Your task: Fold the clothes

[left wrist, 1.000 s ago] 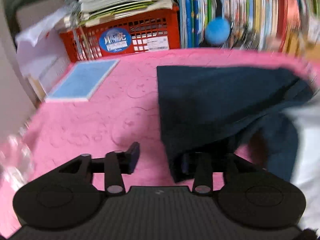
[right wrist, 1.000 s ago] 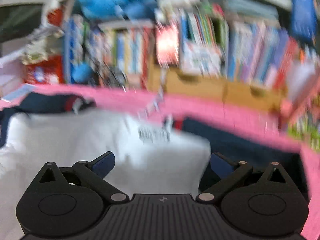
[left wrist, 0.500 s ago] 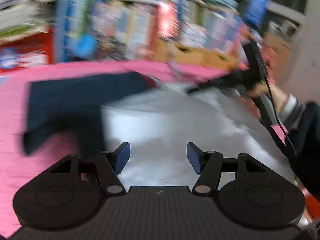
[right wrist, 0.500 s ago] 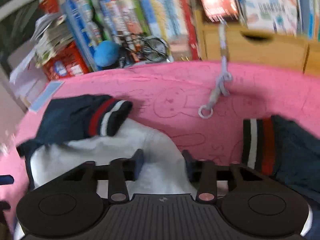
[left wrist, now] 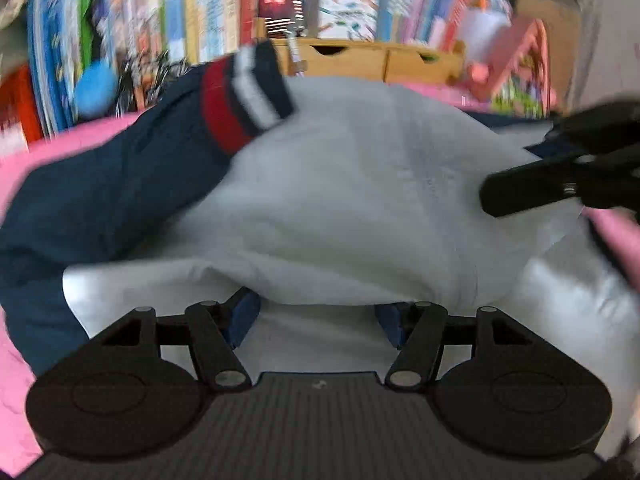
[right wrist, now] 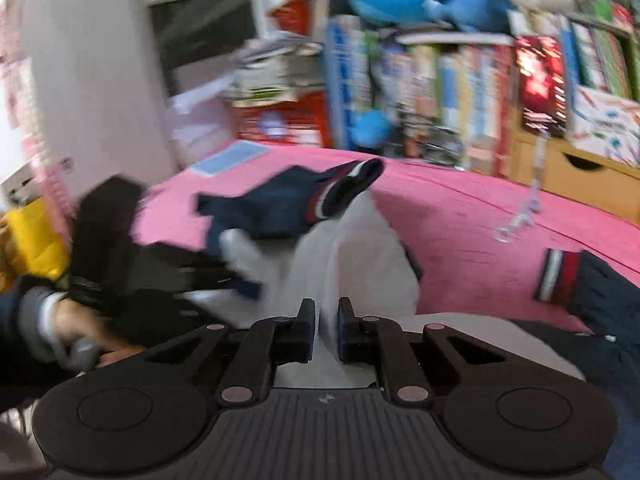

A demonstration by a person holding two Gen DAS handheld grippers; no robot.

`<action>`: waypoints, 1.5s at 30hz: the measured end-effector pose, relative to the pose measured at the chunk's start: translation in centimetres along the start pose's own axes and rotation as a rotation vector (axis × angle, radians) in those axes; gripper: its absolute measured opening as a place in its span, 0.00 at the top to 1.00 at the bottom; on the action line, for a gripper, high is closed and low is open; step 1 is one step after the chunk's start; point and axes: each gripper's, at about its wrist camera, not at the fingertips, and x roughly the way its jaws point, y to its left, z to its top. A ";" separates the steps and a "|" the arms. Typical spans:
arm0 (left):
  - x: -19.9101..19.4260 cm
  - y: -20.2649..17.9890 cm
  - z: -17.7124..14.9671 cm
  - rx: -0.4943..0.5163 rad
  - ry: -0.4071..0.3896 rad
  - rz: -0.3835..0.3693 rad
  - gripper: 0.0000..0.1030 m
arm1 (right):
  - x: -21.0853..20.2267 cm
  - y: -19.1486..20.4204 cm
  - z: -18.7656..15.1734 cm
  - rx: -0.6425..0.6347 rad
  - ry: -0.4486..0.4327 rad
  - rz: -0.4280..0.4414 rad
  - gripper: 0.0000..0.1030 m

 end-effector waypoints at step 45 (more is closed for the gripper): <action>-6.0 -0.4 -5.4 0.042 -0.101 0.121 0.14 | -1.5 -4.8 -5.3 -0.086 0.219 -0.499 0.44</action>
